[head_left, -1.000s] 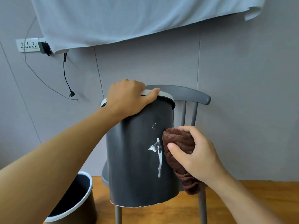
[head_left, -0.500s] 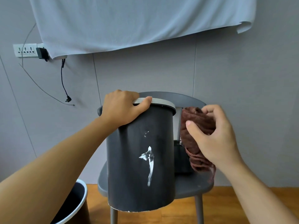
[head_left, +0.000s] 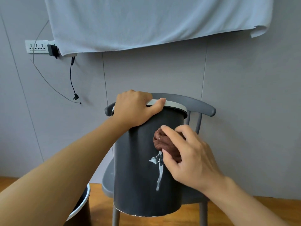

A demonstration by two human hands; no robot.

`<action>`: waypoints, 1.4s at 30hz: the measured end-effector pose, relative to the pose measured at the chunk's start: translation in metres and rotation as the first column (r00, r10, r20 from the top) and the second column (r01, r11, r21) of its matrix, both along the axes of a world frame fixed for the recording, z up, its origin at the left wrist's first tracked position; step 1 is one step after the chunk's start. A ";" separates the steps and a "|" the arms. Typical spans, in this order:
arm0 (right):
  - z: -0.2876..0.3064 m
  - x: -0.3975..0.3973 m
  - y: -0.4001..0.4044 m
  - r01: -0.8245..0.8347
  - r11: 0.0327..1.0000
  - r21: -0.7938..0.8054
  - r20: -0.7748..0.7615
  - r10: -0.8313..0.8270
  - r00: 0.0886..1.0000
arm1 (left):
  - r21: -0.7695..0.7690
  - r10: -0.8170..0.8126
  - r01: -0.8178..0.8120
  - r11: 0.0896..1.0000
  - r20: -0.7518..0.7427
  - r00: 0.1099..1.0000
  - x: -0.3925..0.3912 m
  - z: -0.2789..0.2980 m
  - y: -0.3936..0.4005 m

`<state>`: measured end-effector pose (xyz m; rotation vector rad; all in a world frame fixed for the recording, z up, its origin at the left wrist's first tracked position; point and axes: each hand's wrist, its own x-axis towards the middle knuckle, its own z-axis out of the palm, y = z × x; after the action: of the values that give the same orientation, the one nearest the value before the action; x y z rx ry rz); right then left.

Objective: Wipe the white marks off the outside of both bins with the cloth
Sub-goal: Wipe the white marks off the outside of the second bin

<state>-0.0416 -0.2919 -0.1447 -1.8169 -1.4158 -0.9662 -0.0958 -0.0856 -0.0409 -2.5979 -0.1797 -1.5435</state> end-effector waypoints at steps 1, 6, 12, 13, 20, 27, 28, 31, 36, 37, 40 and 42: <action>0.004 0.002 0.001 -0.016 0.998 0.055 -0.024 0.017 1.000 | -0.015 0.021 -0.021 1.000 -0.004 1.000 0.000 0.000 0.000; 0.024 0.011 0.011 0.068 0.976 0.207 0.022 -0.074 0.997 | -0.044 0.023 -0.022 0.999 0.010 1.000 0.000 -0.001 0.002; 0.011 0.008 0.013 -0.053 0.990 0.131 -0.034 0.058 0.998 | -0.077 0.049 -0.048 0.996 0.010 0.999 -0.005 -0.002 0.009; 0.012 0.009 0.014 -0.052 0.987 0.149 -0.061 0.062 0.996 | -0.079 0.049 -0.048 0.996 0.013 0.999 -0.005 -0.003 0.009; 0.013 0.011 0.025 -0.099 0.948 0.303 -0.349 0.207 0.914 | -0.091 0.044 -0.042 0.995 0.020 0.999 -0.009 -0.003 0.010; 0.017 0.000 0.021 -0.228 0.974 -0.018 -0.158 0.222 0.962 | -0.105 0.013 -0.012 0.994 0.009 1.000 -0.008 -0.002 0.014; 0.015 -0.003 0.017 -0.251 0.961 -0.117 -0.144 0.234 0.962 | -0.100 0.008 -0.007 0.995 0.010 1.000 -0.008 -0.002 0.013; 0.014 -0.008 0.007 -0.302 0.915 -0.267 -0.143 0.272 0.952 | -0.066 -0.002 0.003 0.998 0.010 1.000 -0.006 -0.003 0.010; 0.041 0.006 0.016 -0.192 0.980 0.059 -0.107 0.198 0.974 | -0.058 0.017 -0.017 0.998 0.005 1.000 -0.004 -0.003 0.008; 0.042 0.008 0.019 -0.168 0.983 0.079 -0.114 0.176 0.978 | -0.050 0.022 -0.022 0.999 0.001 1.000 -0.004 -0.002 0.008; 0.020 0.006 0.011 -0.222 0.975 -0.029 -0.085 0.218 0.972 | -0.053 0.023 -0.024 0.998 -0.019 1.000 -0.005 -0.001 0.012; -0.003 -0.002 -0.001 -0.283 0.947 -0.151 -0.076 0.274 0.959 | -0.039 0.008 -0.008 0.999 -0.009 1.000 -0.006 -0.002 0.013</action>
<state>-0.0434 -0.2928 -0.1474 -1.6799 -1.7022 -0.6699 -0.1019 -0.0731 -0.0427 -2.6295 -0.2219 -1.5414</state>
